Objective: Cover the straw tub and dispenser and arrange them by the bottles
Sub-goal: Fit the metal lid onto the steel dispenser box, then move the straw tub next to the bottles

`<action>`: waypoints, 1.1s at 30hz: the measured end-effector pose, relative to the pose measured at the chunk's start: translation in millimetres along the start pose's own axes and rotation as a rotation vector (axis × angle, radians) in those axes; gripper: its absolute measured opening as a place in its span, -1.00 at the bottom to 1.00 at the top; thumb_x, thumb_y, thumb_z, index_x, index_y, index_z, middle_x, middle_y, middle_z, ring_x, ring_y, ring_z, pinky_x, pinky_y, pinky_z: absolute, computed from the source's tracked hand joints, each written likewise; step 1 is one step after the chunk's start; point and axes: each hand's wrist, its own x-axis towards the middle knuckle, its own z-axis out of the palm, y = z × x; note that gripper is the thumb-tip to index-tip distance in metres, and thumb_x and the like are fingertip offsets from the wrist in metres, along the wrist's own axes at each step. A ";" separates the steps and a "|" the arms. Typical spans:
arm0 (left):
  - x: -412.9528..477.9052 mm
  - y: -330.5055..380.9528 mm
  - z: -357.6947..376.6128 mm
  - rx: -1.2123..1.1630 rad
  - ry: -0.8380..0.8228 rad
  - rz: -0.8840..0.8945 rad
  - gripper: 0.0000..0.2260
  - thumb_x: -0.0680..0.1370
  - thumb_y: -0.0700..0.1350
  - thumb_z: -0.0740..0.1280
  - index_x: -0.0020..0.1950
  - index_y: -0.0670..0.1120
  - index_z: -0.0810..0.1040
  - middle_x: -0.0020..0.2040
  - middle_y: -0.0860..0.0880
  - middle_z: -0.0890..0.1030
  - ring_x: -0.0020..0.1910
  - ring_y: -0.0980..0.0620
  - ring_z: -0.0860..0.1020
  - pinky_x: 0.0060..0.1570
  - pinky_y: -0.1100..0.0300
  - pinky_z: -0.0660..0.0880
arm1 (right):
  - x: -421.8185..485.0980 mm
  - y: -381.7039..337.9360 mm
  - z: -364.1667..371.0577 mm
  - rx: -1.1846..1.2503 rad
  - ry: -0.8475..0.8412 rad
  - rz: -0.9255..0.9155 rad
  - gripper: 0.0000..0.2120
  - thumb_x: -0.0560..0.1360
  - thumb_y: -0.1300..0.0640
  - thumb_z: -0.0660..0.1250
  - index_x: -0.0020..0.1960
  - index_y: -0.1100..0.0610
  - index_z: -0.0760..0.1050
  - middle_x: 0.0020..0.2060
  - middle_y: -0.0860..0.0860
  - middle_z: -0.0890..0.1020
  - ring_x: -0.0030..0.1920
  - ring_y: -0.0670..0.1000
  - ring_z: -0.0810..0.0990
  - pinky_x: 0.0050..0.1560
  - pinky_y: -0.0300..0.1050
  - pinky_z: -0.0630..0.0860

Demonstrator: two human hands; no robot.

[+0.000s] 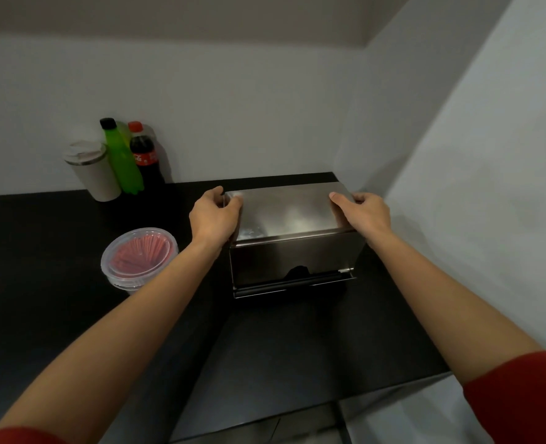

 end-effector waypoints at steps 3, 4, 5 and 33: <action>-3.7 2.4 -5.1 0.030 -0.004 0.091 -0.50 0.51 -0.04 0.34 0.42 -0.10 0.33 0.31 -0.09 0.50 0.25 -0.02 0.48 0.19 0.14 0.42 | -9.3 -4.7 0.8 -0.029 0.050 -0.057 -0.31 0.36 -0.25 0.37 0.31 0.19 0.45 0.26 0.13 0.52 0.24 0.12 0.50 0.21 -0.07 0.41; -6.0 3.7 -6.5 0.032 -0.003 0.115 -0.51 0.51 -0.04 0.34 0.41 -0.10 0.34 0.30 -0.09 0.50 0.25 -0.02 0.49 0.21 0.14 0.42 | -14.1 -7.3 1.7 -0.060 0.077 -0.098 -0.32 0.37 -0.24 0.37 0.32 0.18 0.44 0.27 0.14 0.49 0.26 0.13 0.47 0.24 -0.03 0.40; -8.7 4.8 -8.1 0.035 0.002 0.135 -0.52 0.50 -0.04 0.35 0.40 -0.10 0.36 0.29 -0.09 0.51 0.25 -0.01 0.48 0.22 0.14 0.43 | -19.5 -10.2 2.6 -0.096 0.102 -0.143 -0.34 0.37 -0.23 0.37 0.31 0.17 0.43 0.27 0.14 0.48 0.28 0.14 0.44 0.27 0.01 0.39; -8.0 -83.8 -164.4 0.402 -0.123 0.120 -0.04 0.23 0.20 0.52 0.50 0.04 0.10 0.52 -0.09 0.12 0.48 -0.14 0.10 0.36 -0.16 0.21 | -146.9 -125.0 160.6 -0.184 -0.191 -0.722 -0.47 0.45 -0.15 0.33 0.35 0.06 0.41 0.27 0.01 0.49 0.30 0.00 0.39 0.18 -0.19 0.29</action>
